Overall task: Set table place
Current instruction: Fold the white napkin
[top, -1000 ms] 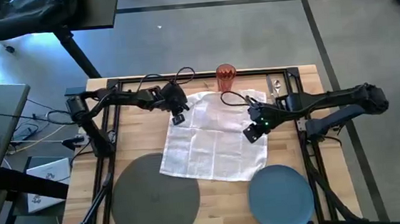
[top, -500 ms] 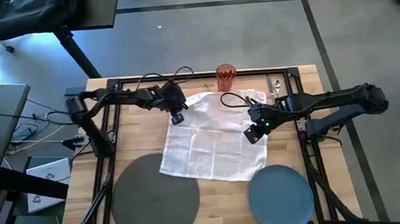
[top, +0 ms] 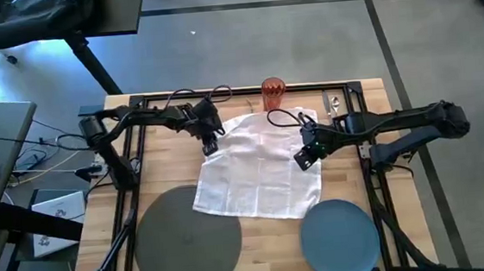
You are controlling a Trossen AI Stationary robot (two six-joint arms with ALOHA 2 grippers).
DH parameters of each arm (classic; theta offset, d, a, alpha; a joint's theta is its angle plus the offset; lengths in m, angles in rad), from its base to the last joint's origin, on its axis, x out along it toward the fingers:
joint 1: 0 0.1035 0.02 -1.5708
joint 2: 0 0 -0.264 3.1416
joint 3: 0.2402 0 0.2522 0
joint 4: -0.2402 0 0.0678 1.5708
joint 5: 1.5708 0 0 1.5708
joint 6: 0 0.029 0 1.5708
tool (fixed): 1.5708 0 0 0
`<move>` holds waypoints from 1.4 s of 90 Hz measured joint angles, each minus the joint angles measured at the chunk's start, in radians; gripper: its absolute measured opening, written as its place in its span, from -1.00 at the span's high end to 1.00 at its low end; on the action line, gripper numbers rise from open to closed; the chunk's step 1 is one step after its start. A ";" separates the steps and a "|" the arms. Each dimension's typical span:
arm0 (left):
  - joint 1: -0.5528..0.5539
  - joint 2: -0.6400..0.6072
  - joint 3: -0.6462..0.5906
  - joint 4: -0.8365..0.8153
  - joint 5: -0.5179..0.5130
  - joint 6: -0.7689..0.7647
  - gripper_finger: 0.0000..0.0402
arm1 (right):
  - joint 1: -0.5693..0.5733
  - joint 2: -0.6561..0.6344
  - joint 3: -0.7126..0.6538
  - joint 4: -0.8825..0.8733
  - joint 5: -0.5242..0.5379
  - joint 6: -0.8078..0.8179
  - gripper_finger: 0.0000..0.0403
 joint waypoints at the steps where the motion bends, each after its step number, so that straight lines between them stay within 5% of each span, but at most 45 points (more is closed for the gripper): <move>1: 0.000 0.000 0.000 0.000 0.000 0.000 0.67 | 0.000 0.000 0.000 -0.001 0.000 0.000 0.72; 31: -0.002 -0.054 0.000 -0.009 -0.004 -0.051 0.36 | -0.026 0.000 0.000 -0.023 0.025 -0.147 0.72; 53: -0.024 -0.033 0.000 0.019 0.004 -0.089 0.45 | -0.163 0.001 0.000 -0.036 0.025 -0.403 0.72; 72: -0.061 -0.030 0.001 0.033 -0.118 -0.133 0.46 | -0.250 0.001 0.000 -0.036 -0.010 -0.552 0.72; 126: -0.095 -0.029 0.000 0.022 -0.155 -0.207 0.82 | -0.273 0.001 0.000 -0.067 -0.044 -0.577 0.72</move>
